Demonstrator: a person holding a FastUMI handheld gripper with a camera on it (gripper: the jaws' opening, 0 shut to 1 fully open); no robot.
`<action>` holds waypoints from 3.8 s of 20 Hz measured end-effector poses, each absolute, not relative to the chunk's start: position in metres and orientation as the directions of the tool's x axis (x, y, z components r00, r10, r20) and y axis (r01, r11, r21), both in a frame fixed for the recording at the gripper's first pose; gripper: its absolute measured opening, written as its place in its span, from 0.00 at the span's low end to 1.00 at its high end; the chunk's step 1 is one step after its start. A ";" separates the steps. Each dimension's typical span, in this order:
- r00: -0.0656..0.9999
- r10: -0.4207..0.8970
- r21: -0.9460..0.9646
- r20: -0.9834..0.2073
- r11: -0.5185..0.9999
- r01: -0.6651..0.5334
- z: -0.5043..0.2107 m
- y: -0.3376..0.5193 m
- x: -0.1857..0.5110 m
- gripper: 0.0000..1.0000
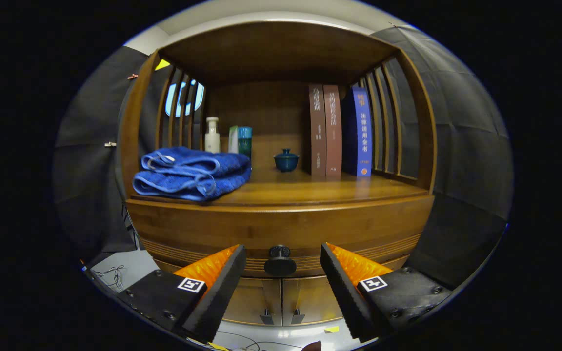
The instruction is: Pull open the drawer, take out the items inside it, and place them on the countertop above the cabinet.
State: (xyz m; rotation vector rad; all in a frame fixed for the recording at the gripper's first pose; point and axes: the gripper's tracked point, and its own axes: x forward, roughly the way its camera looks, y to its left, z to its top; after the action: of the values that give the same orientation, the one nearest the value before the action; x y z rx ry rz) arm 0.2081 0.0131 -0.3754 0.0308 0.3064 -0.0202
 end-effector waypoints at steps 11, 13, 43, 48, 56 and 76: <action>0.939 0.013 0.064 -0.343 0.998 0.009 -0.407 0.018 0.227 0.32; 0.937 0.003 0.053 -0.348 0.998 0.016 -0.405 0.018 0.218 0.32; 0.948 0.049 0.095 -0.315 0.995 -0.020 -0.365 0.015 0.043 0.62; 0.959 0.050 0.065 -0.278 0.997 -0.033 -0.308 0.011 0.033 0.99; 0.925 -0.003 0.107 -0.380 0.993 0.047 -0.233 -0.005 0.087 0.99; 0.476 0.071 0.062 -0.876 0.997 -0.035 -0.395 0.026 0.205 0.69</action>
State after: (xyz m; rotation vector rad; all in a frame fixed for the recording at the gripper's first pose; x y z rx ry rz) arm 0.2054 0.0261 -0.3950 0.0367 1.0726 0.0650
